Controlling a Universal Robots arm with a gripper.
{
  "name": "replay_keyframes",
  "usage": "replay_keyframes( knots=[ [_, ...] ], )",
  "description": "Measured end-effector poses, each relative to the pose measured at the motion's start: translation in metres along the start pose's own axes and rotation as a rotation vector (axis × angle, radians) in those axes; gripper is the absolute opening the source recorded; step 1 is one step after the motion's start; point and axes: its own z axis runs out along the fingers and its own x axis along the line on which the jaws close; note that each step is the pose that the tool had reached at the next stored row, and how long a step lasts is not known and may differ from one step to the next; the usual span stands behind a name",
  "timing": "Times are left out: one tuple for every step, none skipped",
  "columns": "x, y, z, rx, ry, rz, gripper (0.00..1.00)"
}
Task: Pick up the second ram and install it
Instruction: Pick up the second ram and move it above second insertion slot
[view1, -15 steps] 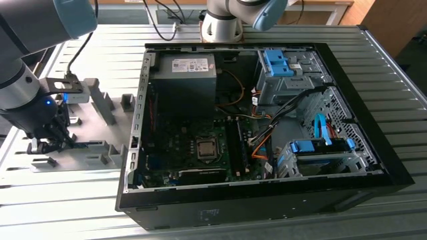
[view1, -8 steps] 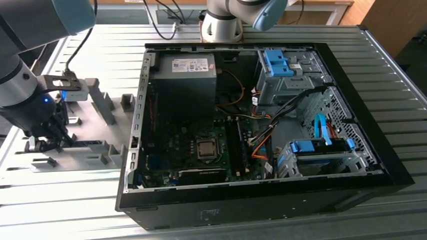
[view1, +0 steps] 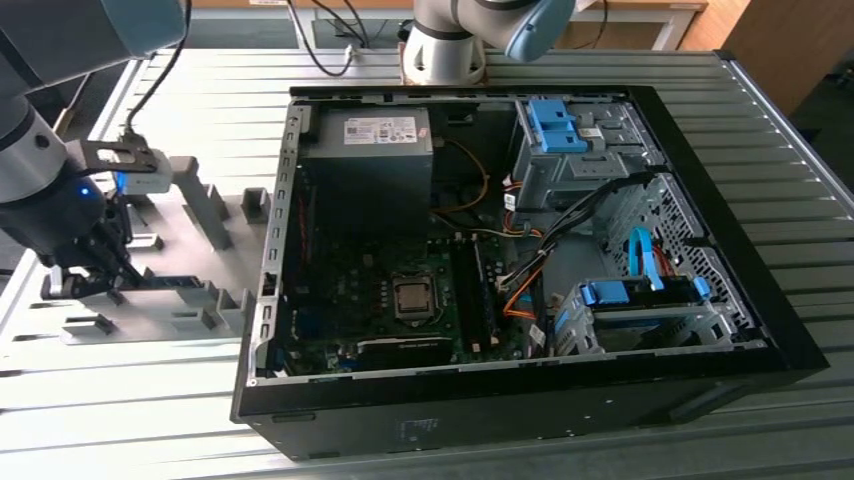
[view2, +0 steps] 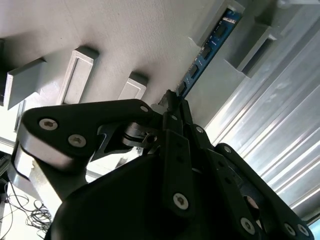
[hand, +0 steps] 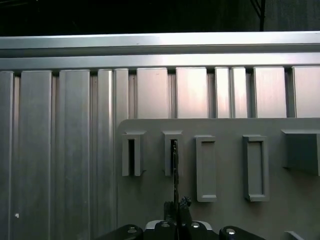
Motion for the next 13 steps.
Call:
replay_keyframes(
  knots=[
    [0.0,0.0,-0.0014,-0.0001,0.0,0.0,0.14],
    [0.0,0.0,-0.0024,0.0,0.0,0.0,0.14],
    [0.0,0.0001,-0.0037,0.0,0.0,0.0,0.14],
    [-0.0001,0.0001,-0.0051,-0.0001,0.0001,0.0,0.14],
    [-0.0001,0.0001,-0.0066,-0.0001,0.0,0.0,0.14],
    [-0.0001,0.0002,-0.0082,-0.0001,0.0001,0.0,0.14],
    [-0.0001,0.0002,-0.0097,-0.0001,0.0001,0.0,0.14],
    [-0.0002,0.0002,-0.0111,0.0,0.0,0.0,0.14],
    [-0.0002,0.0002,-0.0126,0.0,0.0,0.0,0.14],
    [-0.0002,0.0002,-0.0143,-0.0001,0.0,0.0,0.14],
    [-0.0002,0.0003,-0.0159,0.0,0.0,0.0,0.14],
    [-0.0003,0.0003,-0.0178,-0.0001,0.0,0.0,0.14],
    [-0.0003,0.0003,-0.0193,-0.0001,0.0001,0.0,0.14]
  ],
)
